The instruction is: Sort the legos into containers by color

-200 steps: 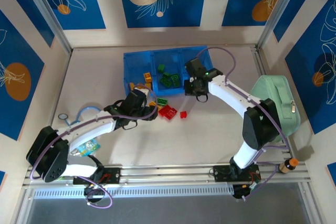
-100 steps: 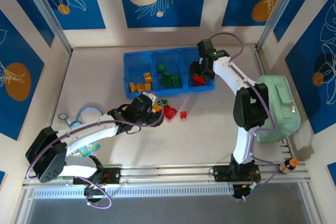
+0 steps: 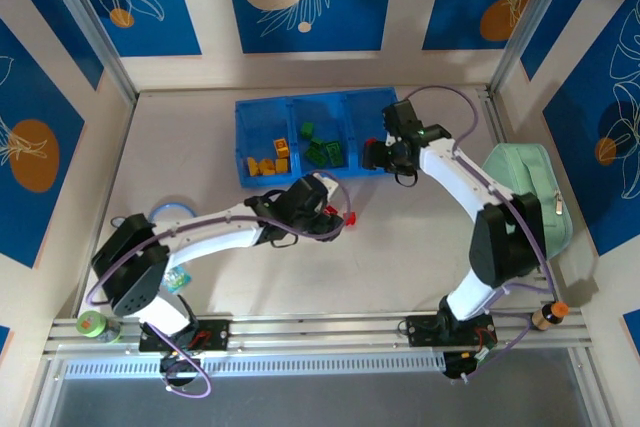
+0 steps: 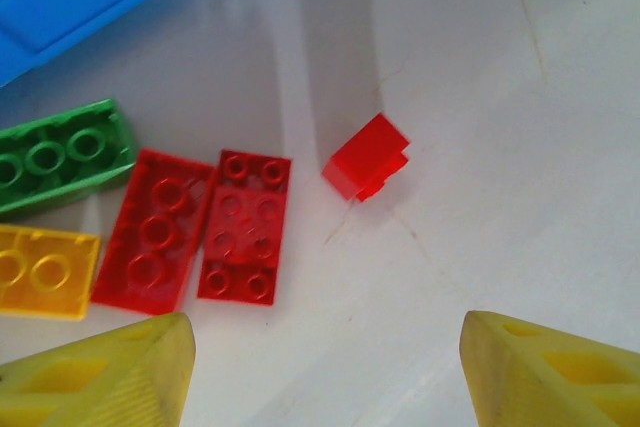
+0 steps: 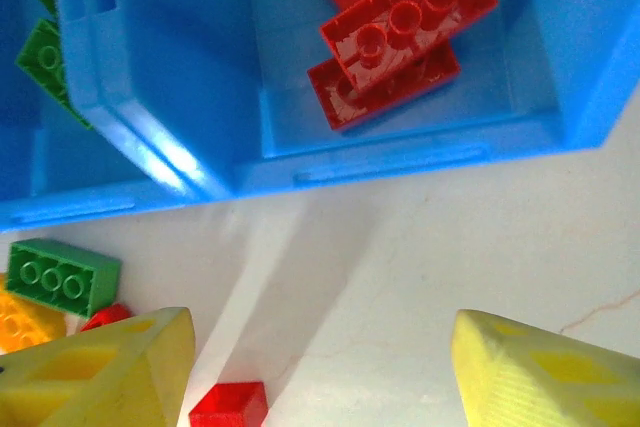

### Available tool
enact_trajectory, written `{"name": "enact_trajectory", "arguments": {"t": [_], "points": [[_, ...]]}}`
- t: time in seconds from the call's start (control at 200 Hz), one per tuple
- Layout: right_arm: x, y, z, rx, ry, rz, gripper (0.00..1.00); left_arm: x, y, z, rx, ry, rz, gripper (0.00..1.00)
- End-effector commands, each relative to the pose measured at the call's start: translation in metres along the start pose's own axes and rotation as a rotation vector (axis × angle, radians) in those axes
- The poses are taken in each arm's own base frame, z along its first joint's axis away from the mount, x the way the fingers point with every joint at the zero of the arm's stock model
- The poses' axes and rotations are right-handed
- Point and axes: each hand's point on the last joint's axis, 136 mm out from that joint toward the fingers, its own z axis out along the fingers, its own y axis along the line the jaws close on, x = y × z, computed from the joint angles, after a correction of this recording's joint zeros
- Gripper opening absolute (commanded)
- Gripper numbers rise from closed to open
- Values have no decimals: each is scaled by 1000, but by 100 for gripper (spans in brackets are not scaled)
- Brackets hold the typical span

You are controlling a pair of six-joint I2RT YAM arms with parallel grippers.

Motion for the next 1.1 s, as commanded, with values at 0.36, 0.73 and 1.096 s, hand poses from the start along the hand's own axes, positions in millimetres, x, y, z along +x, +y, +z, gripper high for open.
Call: {"name": "enact_trajectory", "arguments": {"t": [0.36,0.73,1.096], "points": [[22,-31,-37,-87,-79,128,69,-14,-26,49,30,116,111,71],[39,-42,-34,-104,-66,161,69,-10,-26,77,-7,195,149,70],[48,-49,-35,-104,-68,176,69,-2,-23,99,-35,246,181,67]]}}
